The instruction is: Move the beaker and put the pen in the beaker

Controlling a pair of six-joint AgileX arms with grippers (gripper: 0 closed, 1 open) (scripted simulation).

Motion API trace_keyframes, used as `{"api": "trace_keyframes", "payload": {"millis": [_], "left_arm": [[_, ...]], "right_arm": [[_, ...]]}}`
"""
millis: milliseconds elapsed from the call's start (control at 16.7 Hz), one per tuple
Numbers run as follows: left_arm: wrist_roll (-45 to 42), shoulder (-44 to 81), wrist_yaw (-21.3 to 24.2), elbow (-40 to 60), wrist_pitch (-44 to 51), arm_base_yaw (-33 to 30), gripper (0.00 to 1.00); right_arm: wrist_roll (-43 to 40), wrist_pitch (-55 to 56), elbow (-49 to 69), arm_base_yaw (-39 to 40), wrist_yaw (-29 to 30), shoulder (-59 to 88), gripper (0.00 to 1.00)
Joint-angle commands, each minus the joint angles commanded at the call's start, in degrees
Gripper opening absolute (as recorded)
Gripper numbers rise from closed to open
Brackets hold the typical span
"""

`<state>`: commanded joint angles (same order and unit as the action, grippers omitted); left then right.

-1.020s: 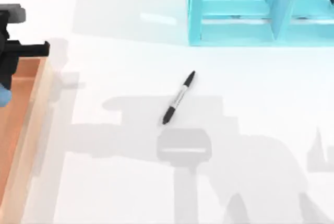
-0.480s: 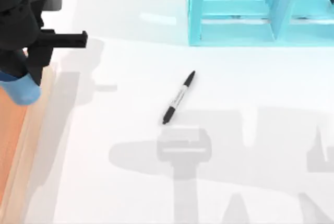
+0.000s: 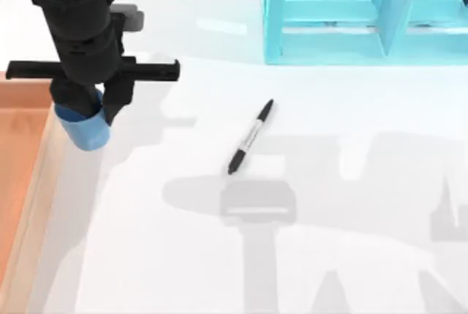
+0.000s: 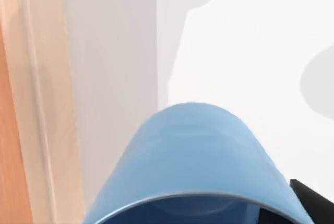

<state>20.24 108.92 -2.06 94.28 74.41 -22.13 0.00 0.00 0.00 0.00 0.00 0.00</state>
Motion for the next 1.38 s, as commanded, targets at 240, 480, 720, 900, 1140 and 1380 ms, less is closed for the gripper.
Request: {"api": "trace_keyframes", "payload": {"millis": [240, 480, 720, 900, 1140, 1380], "left_arm": [[6.09, 5.73, -1.74, -1.03, -7.18, -5.78, 0.00], [6.27, 5.95, -1.64, -0.93, -7.31, -5.82, 0.00], [5.89, 6.46, -1.68, -3.54, -10.49, -5.50, 0.00], [5.37, 7.25, -1.75, -7.13, -14.89, -5.06, 0.00], [5.12, 7.66, -1.79, -8.88, -17.05, -4.85, 0.00], [5.12, 7.66, -1.79, -8.88, -17.05, -4.85, 0.15]], "right_arm": [[0.00, 0.00, 0.00, 0.00, 0.00, 0.00, 1.00], [0.00, 0.00, 0.00, 0.00, 0.00, 0.00, 1.00], [0.00, 0.00, 0.00, 0.00, 0.00, 0.00, 1.00], [0.00, 0.00, 0.00, 0.00, 0.00, 0.00, 1.00], [0.00, 0.00, 0.00, 0.00, 0.00, 0.00, 1.00], [0.00, 0.00, 0.00, 0.00, 0.00, 0.00, 1.00]]}}
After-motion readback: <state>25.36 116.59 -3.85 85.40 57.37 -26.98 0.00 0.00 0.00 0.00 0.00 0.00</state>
